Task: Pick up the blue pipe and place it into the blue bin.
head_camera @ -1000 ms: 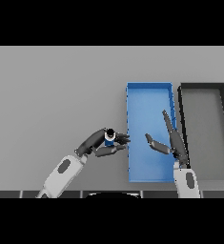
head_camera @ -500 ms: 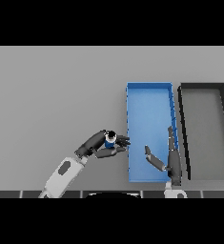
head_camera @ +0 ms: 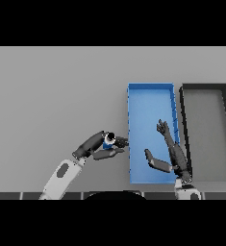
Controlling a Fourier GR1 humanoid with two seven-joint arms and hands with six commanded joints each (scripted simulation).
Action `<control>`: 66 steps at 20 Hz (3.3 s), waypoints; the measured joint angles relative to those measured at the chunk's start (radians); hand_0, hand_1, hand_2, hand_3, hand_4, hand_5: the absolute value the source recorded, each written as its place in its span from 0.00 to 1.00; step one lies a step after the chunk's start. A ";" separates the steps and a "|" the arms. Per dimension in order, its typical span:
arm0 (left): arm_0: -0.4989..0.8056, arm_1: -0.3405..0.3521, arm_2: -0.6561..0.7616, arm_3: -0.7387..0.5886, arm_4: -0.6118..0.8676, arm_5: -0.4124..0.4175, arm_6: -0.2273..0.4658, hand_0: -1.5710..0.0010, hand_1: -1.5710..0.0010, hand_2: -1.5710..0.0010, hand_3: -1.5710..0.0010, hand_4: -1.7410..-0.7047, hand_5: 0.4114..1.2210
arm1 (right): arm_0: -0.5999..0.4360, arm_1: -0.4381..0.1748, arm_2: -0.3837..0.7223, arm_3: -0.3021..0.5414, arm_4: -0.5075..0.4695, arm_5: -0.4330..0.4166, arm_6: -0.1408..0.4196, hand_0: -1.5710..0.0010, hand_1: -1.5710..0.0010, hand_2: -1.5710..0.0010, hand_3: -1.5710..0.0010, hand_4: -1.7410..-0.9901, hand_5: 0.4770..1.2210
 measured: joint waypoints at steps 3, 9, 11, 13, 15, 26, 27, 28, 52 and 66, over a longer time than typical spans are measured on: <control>0.003 -0.011 0.005 0.008 -0.012 -0.010 -0.001 0.00 0.00 0.00 0.00 0.26 1.00 | -0.099 -0.037 0.055 -0.041 0.018 0.058 0.117 1.00 1.00 1.00 1.00 0.69 0.08; -0.007 -0.029 0.014 0.005 -0.043 -0.020 0.006 0.00 0.00 0.00 0.00 0.26 1.00 | -0.263 -0.051 0.126 -0.052 -0.004 0.158 0.258 1.00 1.00 1.00 1.00 0.67 0.06; -0.002 -0.029 0.020 0.000 -0.042 -0.032 0.010 0.00 0.00 0.00 0.00 0.26 1.00 | -0.310 -0.023 0.141 -0.035 -0.037 0.178 0.301 1.00 1.00 1.00 1.00 0.68 0.07; -0.005 -0.039 0.026 0.007 -0.046 -0.038 0.016 0.00 0.00 0.00 0.00 0.26 1.00 | -0.361 -0.009 0.164 -0.003 -0.058 0.206 0.330 1.00 1.00 1.00 1.00 0.70 0.06; -0.015 -0.044 0.036 0.007 -0.036 -0.055 0.030 0.00 0.00 0.00 0.00 0.26 1.00 | -0.414 -0.002 0.170 0.009 -0.079 0.225 0.348 1.00 1.00 1.00 1.00 0.72 0.05; 0.016 -0.070 0.071 0.029 -0.039 -0.126 0.033 0.00 0.00 0.03 0.27 0.14 1.00 | -0.649 0.089 0.203 0.162 -0.133 0.279 0.430 0.60 0.58 0.58 0.68 0.48 0.06; 0.016 -0.077 0.074 0.037 -0.033 -0.129 0.041 0.00 0.00 0.02 0.26 0.11 1.00 | -0.665 0.090 0.198 0.162 -0.133 0.277 0.437 0.48 0.47 0.47 0.58 0.39 0.07; 0.009 -0.081 0.076 0.042 -0.043 -0.123 0.046 0.00 0.00 0.02 0.23 0.09 1.00 | -0.682 0.098 0.203 0.179 -0.121 0.276 0.431 0.38 0.37 0.37 0.50 0.33 0.11; 0.014 -0.094 0.125 0.021 -0.145 -0.233 0.067 0.84 0.85 0.86 0.89 0.66 0.62 | -0.591 0.262 0.189 0.169 -0.064 0.269 0.329 0.00 0.00 0.00 0.00 0.32 0.99; 0.025 -0.116 0.134 0.049 -0.149 -0.202 0.174 0.99 0.99 0.99 1.00 0.74 0.10 | -0.657 0.358 0.085 0.120 -0.128 0.293 0.403 0.00 0.00 0.00 0.00 0.33 1.00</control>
